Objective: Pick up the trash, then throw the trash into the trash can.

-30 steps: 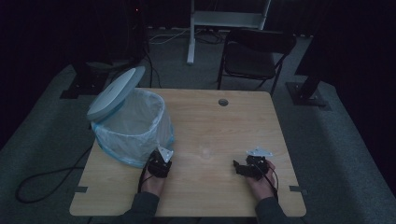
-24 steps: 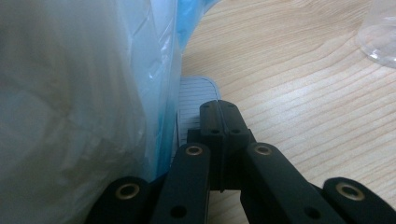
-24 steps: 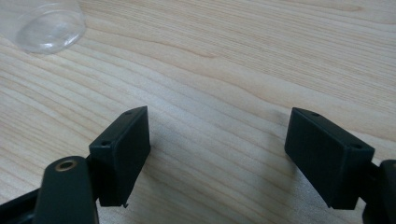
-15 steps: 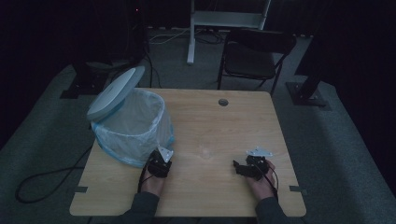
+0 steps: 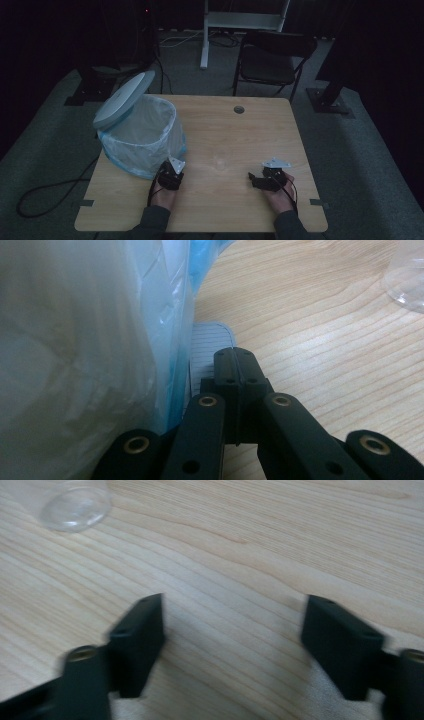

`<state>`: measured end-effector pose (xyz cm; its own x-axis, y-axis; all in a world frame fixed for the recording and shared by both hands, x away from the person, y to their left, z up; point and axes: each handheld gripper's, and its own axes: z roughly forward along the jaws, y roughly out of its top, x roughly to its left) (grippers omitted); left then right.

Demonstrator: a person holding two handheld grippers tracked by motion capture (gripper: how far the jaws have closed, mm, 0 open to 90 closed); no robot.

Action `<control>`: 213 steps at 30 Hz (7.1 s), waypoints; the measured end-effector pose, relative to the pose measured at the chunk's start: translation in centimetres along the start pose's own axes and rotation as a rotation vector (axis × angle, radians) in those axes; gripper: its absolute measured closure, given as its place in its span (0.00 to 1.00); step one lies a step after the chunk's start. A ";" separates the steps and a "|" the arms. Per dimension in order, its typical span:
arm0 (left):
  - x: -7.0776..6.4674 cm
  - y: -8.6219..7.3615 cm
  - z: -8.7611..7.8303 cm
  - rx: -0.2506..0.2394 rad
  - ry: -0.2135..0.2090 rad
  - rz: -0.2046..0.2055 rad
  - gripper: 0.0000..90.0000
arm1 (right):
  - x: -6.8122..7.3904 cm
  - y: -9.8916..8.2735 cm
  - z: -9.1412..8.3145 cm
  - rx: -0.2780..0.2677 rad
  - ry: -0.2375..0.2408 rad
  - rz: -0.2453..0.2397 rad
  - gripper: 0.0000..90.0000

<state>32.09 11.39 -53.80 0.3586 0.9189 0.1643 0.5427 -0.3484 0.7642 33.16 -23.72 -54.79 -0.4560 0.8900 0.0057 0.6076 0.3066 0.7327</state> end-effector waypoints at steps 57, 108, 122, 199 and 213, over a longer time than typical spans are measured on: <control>0.3 0.0 0.1 -0.002 -0.002 -0.005 1.00 | 3.5 9.6 -0.7 -0.101 0.215 -0.028 0.62; 0.5 -0.1 0.1 -0.005 -0.007 -0.004 1.00 | 3.5 4.1 -1.5 -0.058 0.261 -0.094 0.96; 0.5 -0.1 0.1 -0.004 -0.008 -0.010 1.00 | 3.5 5.0 -1.9 -0.087 0.259 -0.095 0.96; 0.5 0.0 0.1 0.000 -0.014 -0.016 1.00 | 7.1 15.6 -6.1 -0.274 0.319 -0.284 0.96; 0.5 -0.1 0.1 -0.001 -0.016 -0.017 1.00 | 7.4 16.3 -6.4 -0.284 0.328 -0.298 0.96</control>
<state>32.29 11.83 -53.82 0.3611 0.9218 0.1412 0.5483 -0.3323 0.7675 35.51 -14.29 -38.42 -0.7892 0.6120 -0.0516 0.2412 0.3861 0.8904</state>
